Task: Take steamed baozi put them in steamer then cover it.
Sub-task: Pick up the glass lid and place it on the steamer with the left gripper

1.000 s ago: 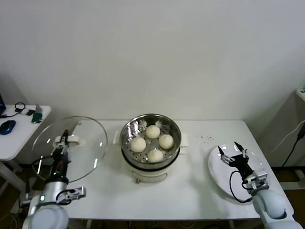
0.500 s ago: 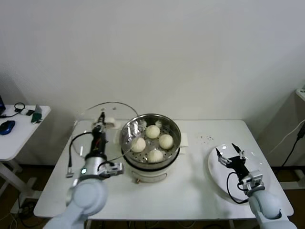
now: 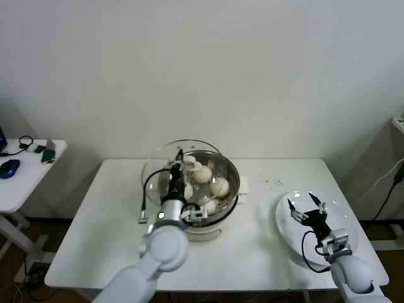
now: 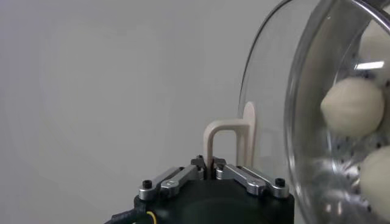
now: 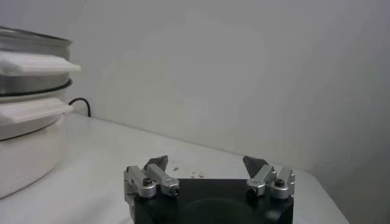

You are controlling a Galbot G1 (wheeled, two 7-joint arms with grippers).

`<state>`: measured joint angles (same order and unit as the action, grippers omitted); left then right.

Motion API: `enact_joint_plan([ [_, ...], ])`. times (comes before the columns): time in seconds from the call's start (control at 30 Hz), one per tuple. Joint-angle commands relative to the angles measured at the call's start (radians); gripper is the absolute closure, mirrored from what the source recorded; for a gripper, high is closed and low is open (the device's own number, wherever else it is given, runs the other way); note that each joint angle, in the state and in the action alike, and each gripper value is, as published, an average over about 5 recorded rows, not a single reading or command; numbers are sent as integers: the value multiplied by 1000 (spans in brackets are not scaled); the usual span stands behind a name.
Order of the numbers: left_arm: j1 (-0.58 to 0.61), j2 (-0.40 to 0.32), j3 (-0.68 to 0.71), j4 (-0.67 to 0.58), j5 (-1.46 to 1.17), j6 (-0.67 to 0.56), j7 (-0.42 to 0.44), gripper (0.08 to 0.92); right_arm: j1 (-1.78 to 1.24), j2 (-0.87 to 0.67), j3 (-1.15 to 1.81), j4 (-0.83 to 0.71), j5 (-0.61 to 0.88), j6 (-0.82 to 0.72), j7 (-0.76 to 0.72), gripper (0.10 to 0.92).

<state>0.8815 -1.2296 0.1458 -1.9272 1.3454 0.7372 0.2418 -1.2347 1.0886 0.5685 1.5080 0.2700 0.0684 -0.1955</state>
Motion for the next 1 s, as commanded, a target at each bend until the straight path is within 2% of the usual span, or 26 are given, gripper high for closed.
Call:
enact_joint_plan([
  [0.03, -70, -97, 98, 118, 25, 48, 21, 853, 1, 3, 3, -2, -6, 2, -3, 203],
  [0.53, -85, -107, 109, 209, 19, 45, -3, 853, -2, 4, 10, -2, -6, 8, -8, 203],
  [1.0, -79, -94, 90, 231, 11, 43, -32, 853, -1, 11, 7, 0, -12, 9, -13, 203],
])
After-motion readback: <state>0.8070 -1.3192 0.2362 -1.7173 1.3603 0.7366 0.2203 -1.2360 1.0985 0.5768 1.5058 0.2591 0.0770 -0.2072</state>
